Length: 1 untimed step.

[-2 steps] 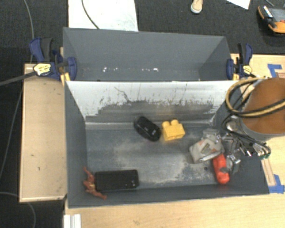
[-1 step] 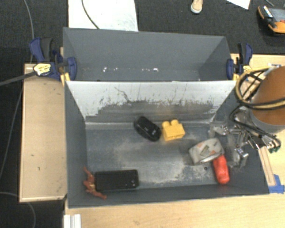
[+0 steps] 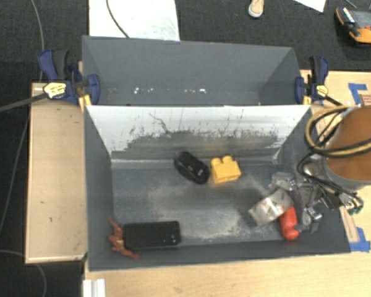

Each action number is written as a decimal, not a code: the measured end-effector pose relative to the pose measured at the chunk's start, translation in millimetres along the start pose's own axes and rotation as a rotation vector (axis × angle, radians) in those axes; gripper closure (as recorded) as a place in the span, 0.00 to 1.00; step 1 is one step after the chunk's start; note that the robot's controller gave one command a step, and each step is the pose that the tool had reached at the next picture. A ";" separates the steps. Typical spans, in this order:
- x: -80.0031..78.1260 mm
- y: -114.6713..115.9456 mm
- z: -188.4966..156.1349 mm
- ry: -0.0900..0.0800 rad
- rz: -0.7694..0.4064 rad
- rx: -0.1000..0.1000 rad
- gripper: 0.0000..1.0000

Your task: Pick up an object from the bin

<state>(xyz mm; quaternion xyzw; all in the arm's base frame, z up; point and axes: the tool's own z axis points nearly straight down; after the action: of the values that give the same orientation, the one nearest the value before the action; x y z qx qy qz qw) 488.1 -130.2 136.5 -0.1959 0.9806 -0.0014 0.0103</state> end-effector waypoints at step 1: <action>-5.1 2.1 -11.4 -0.001 -0.014 0.001 0.00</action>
Offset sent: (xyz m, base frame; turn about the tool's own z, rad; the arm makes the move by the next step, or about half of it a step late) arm 0.0082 0.0129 -0.0245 -0.0538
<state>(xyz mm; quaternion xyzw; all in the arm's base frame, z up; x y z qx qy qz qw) 491.7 -126.4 148.0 -0.2027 0.9792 -0.0021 0.0108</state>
